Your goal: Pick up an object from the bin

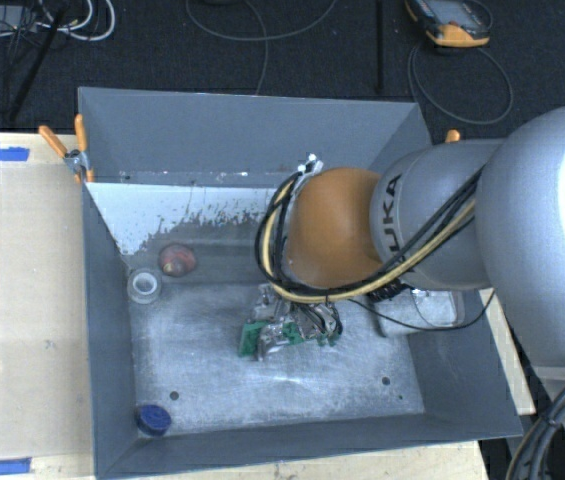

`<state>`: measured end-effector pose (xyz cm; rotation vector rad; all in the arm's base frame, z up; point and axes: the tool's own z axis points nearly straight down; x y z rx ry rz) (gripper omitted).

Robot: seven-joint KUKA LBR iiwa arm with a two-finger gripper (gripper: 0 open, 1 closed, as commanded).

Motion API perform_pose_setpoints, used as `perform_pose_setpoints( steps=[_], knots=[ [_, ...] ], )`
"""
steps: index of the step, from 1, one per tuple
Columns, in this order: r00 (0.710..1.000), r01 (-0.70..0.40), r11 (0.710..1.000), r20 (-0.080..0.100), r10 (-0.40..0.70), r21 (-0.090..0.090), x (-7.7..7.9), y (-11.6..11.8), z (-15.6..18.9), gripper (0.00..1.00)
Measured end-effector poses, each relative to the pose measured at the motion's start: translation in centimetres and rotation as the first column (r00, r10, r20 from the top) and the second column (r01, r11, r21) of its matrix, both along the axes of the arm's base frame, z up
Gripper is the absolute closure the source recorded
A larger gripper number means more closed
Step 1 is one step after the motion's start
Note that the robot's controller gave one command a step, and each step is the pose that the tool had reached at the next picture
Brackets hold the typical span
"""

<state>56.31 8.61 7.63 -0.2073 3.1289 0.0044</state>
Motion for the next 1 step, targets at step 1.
perform_pose_setpoints(
  steps=[1],
  knots=[
    [0.973,-0.231,0.973,0.001,0.231,-0.004,-1.15,-2.05,13.95,1.00]
  ],
)
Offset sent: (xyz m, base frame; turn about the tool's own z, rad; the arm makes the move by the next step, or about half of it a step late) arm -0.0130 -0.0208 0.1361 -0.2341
